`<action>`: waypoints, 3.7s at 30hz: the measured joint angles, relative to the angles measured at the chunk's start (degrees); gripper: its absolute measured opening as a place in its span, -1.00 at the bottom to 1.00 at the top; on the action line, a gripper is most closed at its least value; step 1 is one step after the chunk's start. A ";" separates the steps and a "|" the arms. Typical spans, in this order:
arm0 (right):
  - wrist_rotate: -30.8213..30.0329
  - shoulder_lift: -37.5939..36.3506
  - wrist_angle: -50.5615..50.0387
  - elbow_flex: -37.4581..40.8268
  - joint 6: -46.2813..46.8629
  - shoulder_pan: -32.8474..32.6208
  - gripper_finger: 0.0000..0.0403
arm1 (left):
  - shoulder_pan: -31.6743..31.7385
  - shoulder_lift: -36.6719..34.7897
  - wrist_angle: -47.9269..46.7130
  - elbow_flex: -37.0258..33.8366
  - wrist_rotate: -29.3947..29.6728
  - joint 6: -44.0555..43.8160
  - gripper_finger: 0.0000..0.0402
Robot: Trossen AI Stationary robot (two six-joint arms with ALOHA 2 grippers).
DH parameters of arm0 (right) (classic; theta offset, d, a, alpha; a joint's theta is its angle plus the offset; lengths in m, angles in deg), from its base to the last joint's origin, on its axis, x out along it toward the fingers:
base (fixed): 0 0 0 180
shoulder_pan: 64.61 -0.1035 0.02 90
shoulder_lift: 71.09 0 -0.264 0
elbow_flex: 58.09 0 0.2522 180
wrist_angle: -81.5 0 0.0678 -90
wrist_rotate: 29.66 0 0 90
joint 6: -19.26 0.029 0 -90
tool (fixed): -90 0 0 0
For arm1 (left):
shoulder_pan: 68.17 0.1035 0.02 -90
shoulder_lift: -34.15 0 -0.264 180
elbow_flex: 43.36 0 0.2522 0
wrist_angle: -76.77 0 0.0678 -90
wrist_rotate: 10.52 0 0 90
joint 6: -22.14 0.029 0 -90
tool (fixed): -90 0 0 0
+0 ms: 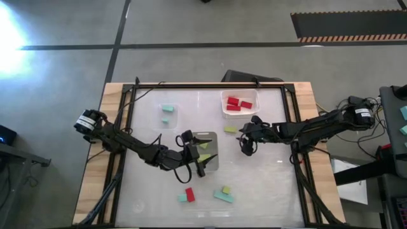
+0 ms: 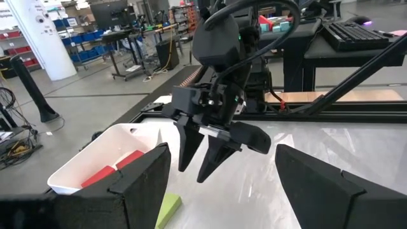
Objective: Sort & place blocks by color
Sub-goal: Put the green block into the gray bin
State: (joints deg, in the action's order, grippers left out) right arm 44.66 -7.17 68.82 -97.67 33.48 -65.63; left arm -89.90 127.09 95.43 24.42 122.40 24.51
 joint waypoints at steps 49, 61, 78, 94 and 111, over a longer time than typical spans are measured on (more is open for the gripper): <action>-0.54 25.02 26.29 -0.32 -3.84 3.54 -0.09 | 0.04 0.00 0.00 0.00 -0.02 1.40 0.33; 1.41 18.57 21.41 -0.09 -8.27 3.06 -0.12 | 0.04 0.00 0.02 0.00 -0.02 1.39 0.33; 2.90 22.42 22.01 -0.07 -12.34 4.70 0.13 | 0.04 0.00 0.00 0.00 -0.02 1.38 0.33; 5.83 22.53 20.95 -0.83 -10.35 4.79 -0.42 | -0.68 -2.98 -2.46 0.07 -0.04 1.52 0.33; 4.88 15.05 -18.52 -21.87 -8.30 1.56 -0.42 | -1.07 -21.62 -20.41 -7.49 0.01 7.26 0.33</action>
State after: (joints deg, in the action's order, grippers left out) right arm 49.54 7.88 50.29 -119.55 25.17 -64.07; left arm -90.97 105.47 75.02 16.92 122.41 31.77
